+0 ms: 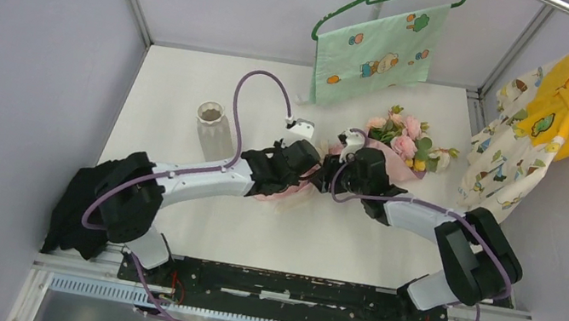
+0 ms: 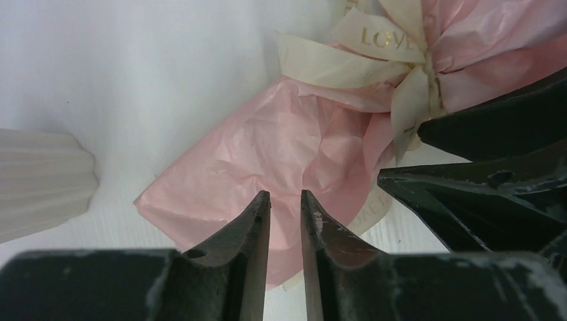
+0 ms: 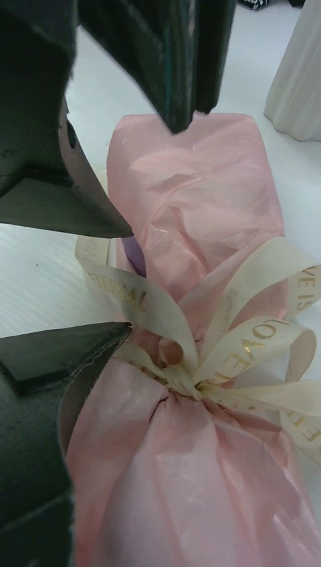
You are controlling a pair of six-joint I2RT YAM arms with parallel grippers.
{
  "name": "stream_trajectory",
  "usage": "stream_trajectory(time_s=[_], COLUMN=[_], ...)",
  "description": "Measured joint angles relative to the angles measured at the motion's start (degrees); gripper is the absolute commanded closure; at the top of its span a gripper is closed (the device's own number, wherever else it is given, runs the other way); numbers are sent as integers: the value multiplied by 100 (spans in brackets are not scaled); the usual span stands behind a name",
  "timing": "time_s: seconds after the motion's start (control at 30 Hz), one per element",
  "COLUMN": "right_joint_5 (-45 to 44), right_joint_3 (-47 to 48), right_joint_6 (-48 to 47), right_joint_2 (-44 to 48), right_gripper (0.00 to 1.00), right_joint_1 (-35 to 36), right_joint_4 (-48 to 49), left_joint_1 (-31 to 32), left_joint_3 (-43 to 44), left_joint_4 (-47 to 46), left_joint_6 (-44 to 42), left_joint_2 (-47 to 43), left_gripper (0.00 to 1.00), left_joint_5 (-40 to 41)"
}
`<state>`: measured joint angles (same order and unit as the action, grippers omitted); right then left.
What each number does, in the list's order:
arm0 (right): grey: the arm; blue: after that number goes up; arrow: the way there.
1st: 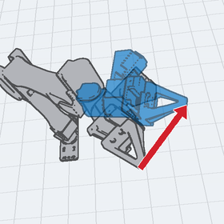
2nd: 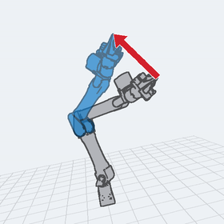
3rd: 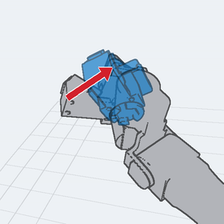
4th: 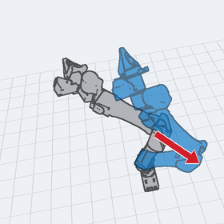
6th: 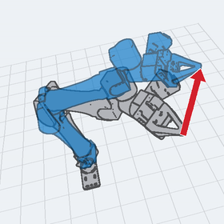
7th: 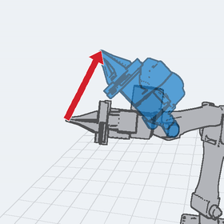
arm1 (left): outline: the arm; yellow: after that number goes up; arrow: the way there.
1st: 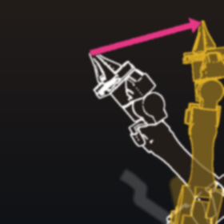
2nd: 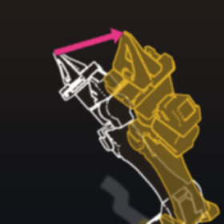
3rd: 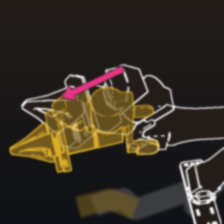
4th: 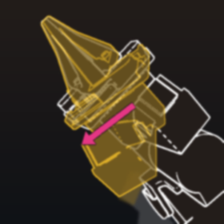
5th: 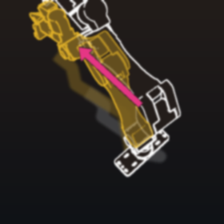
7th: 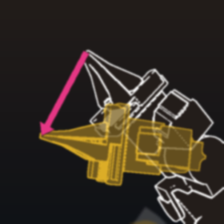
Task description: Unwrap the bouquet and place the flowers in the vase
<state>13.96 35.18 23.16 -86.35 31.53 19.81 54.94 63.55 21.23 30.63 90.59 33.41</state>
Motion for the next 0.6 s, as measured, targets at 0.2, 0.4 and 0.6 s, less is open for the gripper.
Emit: stream_trajectory(time_s=[0.2, 0.4, 0.6], right_joint_5=[55, 52, -66], right_joint_3=[321, 435, 448], right_joint_6=[-4, -20, -44], right_joint_2=[-437, -656, -280], right_gripper=[64, 97, 100], right_joint_1=[24, 24, 24], right_joint_4=[31, 2, -271], left_joint_1=[0, -48, -240], left_joint_3=[-20, -59, -251], left_joint_4=[-151, -308, -551], left_joint_6=[79, 140, 214], left_joint_2=[407, 476, 682], left_gripper=[75, 77, 81], left_joint_5=[44, 129, 109])
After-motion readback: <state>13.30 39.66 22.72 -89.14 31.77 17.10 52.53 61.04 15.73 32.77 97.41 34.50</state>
